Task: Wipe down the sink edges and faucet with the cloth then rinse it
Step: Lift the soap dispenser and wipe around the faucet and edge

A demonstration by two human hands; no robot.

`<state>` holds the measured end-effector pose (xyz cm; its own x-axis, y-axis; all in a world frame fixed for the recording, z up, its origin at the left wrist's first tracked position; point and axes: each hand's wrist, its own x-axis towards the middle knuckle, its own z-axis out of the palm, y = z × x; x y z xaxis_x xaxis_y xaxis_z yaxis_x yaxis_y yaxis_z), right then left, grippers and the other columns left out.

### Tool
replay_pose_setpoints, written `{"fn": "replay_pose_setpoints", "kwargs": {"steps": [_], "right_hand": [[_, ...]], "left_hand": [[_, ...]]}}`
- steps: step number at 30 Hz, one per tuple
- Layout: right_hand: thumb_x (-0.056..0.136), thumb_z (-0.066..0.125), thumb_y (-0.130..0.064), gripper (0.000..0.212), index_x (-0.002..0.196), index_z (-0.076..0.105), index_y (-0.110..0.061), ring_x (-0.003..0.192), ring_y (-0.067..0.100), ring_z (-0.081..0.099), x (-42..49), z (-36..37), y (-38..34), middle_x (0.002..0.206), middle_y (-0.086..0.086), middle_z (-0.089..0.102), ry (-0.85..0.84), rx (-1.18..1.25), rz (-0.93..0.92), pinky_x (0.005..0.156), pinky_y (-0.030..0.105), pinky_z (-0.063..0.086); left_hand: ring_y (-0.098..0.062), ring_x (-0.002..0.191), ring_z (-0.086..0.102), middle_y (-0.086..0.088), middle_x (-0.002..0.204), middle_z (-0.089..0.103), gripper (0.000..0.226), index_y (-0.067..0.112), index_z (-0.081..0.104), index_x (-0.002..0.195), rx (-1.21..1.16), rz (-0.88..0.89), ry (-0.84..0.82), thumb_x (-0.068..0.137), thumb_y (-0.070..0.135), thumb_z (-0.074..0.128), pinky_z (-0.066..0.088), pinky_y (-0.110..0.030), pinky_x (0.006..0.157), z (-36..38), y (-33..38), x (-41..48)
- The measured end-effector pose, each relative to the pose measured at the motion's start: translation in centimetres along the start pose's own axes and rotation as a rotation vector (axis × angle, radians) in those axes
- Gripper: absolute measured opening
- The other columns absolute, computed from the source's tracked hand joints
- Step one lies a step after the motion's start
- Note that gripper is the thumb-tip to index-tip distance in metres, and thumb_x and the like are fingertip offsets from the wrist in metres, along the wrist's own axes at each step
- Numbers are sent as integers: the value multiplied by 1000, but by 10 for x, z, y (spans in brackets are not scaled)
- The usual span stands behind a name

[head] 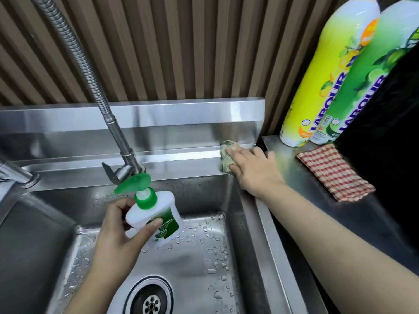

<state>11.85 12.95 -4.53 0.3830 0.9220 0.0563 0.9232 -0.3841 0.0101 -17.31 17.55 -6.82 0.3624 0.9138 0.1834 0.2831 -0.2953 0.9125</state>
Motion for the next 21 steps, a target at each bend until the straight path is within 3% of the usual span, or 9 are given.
{"fn": "replay_pose_setpoints", "kwargs": {"steps": [4, 6, 8, 9, 11, 13, 16, 19, 21], "right_hand": [[94, 43, -24, 46, 140, 35, -28, 121, 27, 35, 0, -10, 2, 149, -3, 35, -21, 108, 128, 93, 41, 33], [91, 47, -17, 46, 137, 42, -23, 115, 31, 41, -3, -19, 10, 144, 1, 44, 279, 266, 250, 90, 41, 36], [91, 48, -19, 53, 143, 36, -18, 128, 33, 37, 0, -27, 20, 150, 4, 37, 563, 433, 213, 102, 41, 30], [93, 44, -24, 58, 148, 25, -18, 140, 30, 23, 5, -30, 25, 156, 3, 24, 546, 429, 116, 111, 43, 20], [95, 30, -34, 61, 150, 5, -23, 146, 25, -4, 19, -23, 34, 159, -1, 4, 373, 164, -94, 116, 53, 4], [93, 29, -33, 60, 149, 9, -23, 145, 29, 7, 34, -12, 49, 158, 4, 15, 352, -126, -222, 113, 60, 6], [90, 38, -36, 63, 147, 19, -20, 141, 34, 21, 45, 4, 43, 154, 11, 27, 466, -240, -197, 113, 54, -3], [88, 33, -59, 78, 147, 14, -13, 141, 39, 10, 56, 10, -4, 154, 18, 21, 523, -170, -108, 111, 55, -9], [85, 35, -65, 82, 148, 15, -14, 141, 39, 6, 68, 8, -47, 155, 17, 19, 505, -137, -151, 110, 59, -6]], "left_hand": [[-10, 85, 60, 16, 99, 60, 53, 40, 48, 95, -22, -5, -29, 49, 57, 69, 47, -14, 69, 2, 4, -3], [-3, 85, 59, 14, 99, 61, 54, 41, 49, 95, -27, 2, -27, 48, 58, 68, 44, -7, 68, -3, 6, -1], [-1, 84, 59, 14, 98, 62, 54, 42, 49, 94, -43, 2, -12, 46, 57, 69, 44, -5, 68, -6, 4, 3], [-3, 84, 60, 14, 98, 62, 54, 43, 50, 93, -46, -3, -9, 45, 56, 70, 45, -7, 68, -7, 2, 4], [-13, 86, 61, 7, 96, 63, 54, 44, 50, 92, -43, -1, -3, 43, 55, 71, 48, -15, 69, -6, -2, 5], [-18, 87, 62, 4, 95, 64, 55, 48, 50, 89, -65, -15, -6, 40, 57, 73, 48, -16, 68, -5, -6, 4], [-17, 88, 63, 3, 99, 65, 58, 50, 50, 89, -71, -32, -12, 38, 60, 76, 50, -18, 73, -4, -17, 4], [-20, 90, 65, 0, 101, 65, 53, 49, 50, 89, -57, -29, -5, 42, 52, 76, 51, -24, 75, -5, -22, 3], [-14, 87, 63, 0, 100, 64, 51, 47, 50, 87, -50, -17, 15, 50, 44, 85, 49, -14, 71, -10, -20, 4]]}}
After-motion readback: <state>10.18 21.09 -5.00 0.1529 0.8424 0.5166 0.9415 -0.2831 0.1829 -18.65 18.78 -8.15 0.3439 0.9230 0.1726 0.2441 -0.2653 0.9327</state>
